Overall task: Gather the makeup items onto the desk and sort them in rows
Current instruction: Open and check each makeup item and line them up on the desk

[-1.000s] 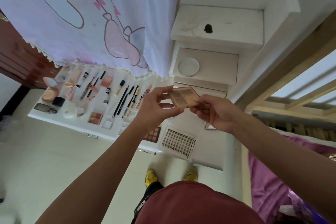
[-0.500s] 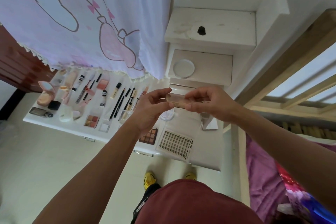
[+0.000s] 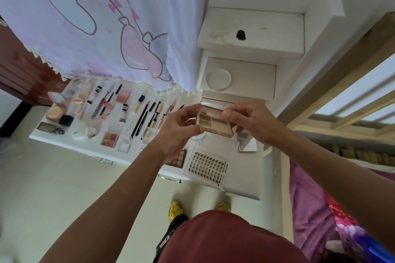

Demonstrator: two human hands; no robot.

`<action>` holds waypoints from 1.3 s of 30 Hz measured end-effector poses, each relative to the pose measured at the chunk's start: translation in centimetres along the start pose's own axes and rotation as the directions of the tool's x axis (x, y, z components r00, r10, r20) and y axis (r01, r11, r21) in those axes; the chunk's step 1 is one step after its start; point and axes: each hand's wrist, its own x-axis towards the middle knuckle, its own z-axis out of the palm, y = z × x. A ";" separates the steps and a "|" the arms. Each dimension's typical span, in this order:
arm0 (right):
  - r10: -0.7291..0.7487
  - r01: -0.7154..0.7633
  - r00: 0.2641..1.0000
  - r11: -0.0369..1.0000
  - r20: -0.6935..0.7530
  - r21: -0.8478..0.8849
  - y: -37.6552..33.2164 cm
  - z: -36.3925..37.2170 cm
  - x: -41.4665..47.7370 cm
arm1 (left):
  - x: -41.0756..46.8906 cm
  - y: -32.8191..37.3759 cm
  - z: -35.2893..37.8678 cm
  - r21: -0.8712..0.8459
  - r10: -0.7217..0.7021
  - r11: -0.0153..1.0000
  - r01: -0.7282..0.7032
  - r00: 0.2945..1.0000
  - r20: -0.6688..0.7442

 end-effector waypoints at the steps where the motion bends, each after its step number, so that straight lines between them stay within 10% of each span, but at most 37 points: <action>1: -0.003 0.003 1.000 1.000 -0.021 -0.007 0.2 0.0 0.0 | -0.1 0.0 -0.1 -0.011 -0.005 1.000 0.005 1.000 0.006; 39: 0.544 -0.332 0.816 0.716 -0.193 0.613 9.8 -1.5 -5.5 | 2.9 -9.1 3.6 -0.196 -0.476 0.860 0.470 0.879 0.019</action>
